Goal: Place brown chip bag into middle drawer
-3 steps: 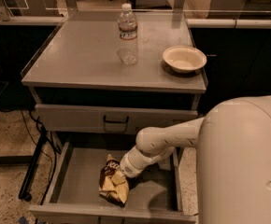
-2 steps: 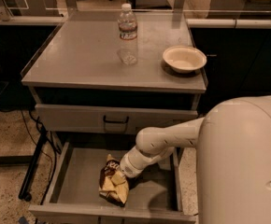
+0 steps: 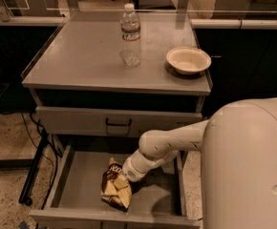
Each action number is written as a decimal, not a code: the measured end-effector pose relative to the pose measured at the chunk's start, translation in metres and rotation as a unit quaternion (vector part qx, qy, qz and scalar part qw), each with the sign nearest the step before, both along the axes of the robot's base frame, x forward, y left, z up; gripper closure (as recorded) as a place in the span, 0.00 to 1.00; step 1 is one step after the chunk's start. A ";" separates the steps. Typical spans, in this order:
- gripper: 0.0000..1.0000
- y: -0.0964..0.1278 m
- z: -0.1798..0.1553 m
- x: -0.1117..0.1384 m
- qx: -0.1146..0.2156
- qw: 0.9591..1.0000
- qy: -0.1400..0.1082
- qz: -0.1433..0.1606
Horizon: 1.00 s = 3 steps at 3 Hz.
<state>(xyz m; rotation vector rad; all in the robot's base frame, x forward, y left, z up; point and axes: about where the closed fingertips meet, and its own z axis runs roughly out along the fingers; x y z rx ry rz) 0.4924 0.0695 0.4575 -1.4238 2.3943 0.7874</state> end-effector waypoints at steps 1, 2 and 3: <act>0.27 0.000 0.000 0.000 0.000 1.000 0.000 0.000; 0.04 0.000 0.000 0.000 0.000 1.000 0.000 0.000; 0.00 0.000 0.000 0.000 0.000 1.000 0.000 0.000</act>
Offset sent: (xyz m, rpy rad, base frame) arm 0.0000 0.0000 0.0000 0.0000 0.0000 0.0000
